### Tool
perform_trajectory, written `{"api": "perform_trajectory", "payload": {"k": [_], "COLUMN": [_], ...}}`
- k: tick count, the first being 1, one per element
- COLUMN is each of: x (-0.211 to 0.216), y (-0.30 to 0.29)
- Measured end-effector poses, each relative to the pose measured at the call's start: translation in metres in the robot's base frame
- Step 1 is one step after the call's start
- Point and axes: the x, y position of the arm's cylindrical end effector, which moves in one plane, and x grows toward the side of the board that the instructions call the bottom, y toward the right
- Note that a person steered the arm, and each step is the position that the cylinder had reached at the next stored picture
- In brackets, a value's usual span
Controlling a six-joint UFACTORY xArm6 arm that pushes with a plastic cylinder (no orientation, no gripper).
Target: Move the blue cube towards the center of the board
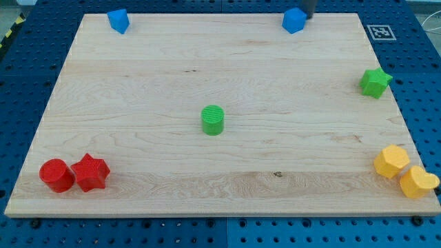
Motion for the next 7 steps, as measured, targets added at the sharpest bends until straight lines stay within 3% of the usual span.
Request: {"api": "perform_trajectory", "payload": {"k": [2,4,6,7], "x": [0.023,0.075,0.049,0.069], "y": [-0.06,-0.062,-0.048,-0.043]}}
